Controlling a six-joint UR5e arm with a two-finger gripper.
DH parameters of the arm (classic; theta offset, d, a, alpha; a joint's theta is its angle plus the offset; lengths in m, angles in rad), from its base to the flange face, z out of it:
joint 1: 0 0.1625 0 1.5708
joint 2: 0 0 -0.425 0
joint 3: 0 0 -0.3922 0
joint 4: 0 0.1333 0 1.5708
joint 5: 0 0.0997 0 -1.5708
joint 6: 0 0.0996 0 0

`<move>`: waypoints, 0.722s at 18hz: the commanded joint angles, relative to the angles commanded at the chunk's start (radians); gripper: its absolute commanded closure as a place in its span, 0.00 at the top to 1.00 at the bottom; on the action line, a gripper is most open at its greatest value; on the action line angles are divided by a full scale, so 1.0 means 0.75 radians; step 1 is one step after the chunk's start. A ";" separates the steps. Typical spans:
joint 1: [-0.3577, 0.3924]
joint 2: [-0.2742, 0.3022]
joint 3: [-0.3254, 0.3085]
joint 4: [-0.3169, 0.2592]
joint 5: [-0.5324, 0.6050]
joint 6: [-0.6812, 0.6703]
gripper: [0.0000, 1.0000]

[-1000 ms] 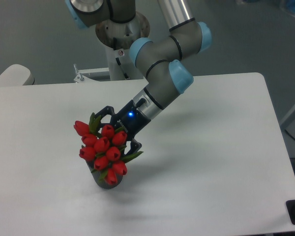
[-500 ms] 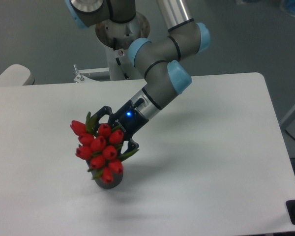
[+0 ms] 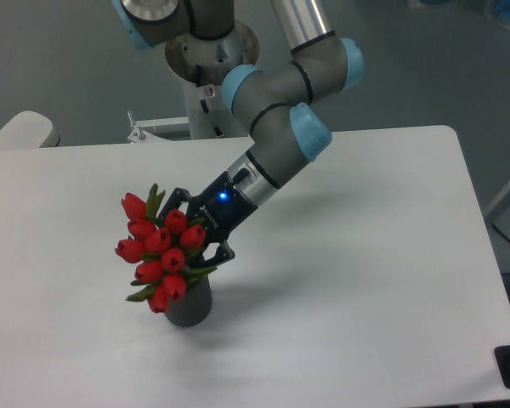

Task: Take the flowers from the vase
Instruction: 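Close the gripper on the tulip stems and begin lifting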

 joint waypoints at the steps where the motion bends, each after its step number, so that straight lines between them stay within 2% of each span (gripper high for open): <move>1: 0.002 0.000 0.002 0.000 0.000 0.000 0.50; 11: 0.039 0.012 0.047 -0.002 0.000 -0.065 0.43; 13: 0.041 0.037 0.049 0.000 0.004 -0.110 0.32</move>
